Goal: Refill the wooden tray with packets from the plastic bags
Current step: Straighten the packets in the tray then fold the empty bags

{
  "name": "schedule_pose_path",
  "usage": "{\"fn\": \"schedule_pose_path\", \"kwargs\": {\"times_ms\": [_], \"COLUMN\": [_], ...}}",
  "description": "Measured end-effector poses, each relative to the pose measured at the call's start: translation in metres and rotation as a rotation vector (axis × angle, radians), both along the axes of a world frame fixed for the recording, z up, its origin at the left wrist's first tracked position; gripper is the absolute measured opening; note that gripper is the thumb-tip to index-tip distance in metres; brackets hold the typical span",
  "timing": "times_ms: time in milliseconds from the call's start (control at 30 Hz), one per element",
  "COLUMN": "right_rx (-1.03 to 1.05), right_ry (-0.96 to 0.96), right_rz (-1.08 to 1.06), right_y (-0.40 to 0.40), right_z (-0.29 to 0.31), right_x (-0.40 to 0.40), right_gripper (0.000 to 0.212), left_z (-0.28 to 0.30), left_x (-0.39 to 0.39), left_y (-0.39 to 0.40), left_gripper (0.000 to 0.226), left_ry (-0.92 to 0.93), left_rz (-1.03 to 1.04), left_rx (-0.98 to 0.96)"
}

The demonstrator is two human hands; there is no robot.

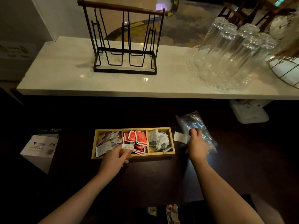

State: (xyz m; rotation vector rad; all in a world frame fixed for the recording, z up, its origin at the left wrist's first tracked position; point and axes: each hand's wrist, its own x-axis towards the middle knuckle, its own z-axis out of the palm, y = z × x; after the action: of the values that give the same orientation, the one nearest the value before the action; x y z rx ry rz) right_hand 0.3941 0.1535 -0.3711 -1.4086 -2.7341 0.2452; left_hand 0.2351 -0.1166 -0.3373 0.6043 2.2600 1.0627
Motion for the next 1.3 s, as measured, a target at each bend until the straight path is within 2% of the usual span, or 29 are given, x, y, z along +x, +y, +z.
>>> {"fn": "schedule_pose_path", "kwargs": {"times_ms": [67,167,233,333,400,500,567,667,767,900,1033,1133,1200,1300], "right_rx": [0.008,0.025,0.027,0.026,0.038,0.067,0.066,0.052,-0.015,-0.205,-0.541,-0.875,-1.117,-1.375], "right_ry": [-0.013,-0.095,-0.192,-0.411,-0.491,-0.510,-0.494,-0.406,-0.251,0.105,0.606,0.860,0.875,0.648], "right_rz": [-0.060,0.087,0.227,0.310,0.326,0.337,0.301,0.242,0.073,-0.028,-0.187,-0.229,-0.134,0.039], "right_y": [0.005,0.006,0.006,0.006,0.004,0.000,-0.003,-0.003,0.003,0.008,0.000,-0.021,-0.050,-0.102], "right_z": [0.003,0.003,-0.001,-0.014,-0.027,-0.039,-0.038,-0.031,-0.029,-0.028,-0.012,0.011,0.030,0.046], "right_x": [-0.005,-0.014,-0.024,-0.033,-0.034,-0.035,-0.036,-0.037,-0.034,-0.037,-0.038,-0.041,-0.046,-0.055], "right_gripper": [0.036,0.044,0.055,0.051,0.053,0.056,0.049,0.032,0.022,0.030,0.016,0.021,0.026,0.023], "left_z": [-0.001,-0.004,-0.006,-0.008,-0.008,-0.008,-0.008,-0.007,-0.008,-0.012,-0.009,-0.003,0.001,0.012], "left_x": [0.000,0.000,0.000,0.001,0.000,-0.002,-0.002,-0.001,-0.002,-0.008,-0.012,-0.012,-0.010,-0.002], "left_y": [-0.001,-0.003,-0.004,-0.005,-0.005,-0.005,-0.005,-0.004,-0.003,0.000,0.003,0.006,0.008,0.013], "left_gripper": [0.008,0.007,0.006,0.006,0.006,0.006,0.005,0.004,0.004,0.020,0.018,0.022,0.025,0.023], "left_ry": [-0.009,-0.040,-0.053,-0.063,-0.075,-0.088,-0.084,-0.101,-0.157,-0.248,-0.316,-0.358,-0.415,-0.532], "left_rz": [0.001,0.011,0.023,0.030,0.040,0.055,0.048,0.050,0.058,0.055,0.074,0.106,0.129,0.135], "left_rx": [-0.002,-0.012,-0.022,-0.044,-0.048,-0.048,-0.053,-0.052,-0.054,-0.077,-0.021,0.040,0.101,0.203]}}
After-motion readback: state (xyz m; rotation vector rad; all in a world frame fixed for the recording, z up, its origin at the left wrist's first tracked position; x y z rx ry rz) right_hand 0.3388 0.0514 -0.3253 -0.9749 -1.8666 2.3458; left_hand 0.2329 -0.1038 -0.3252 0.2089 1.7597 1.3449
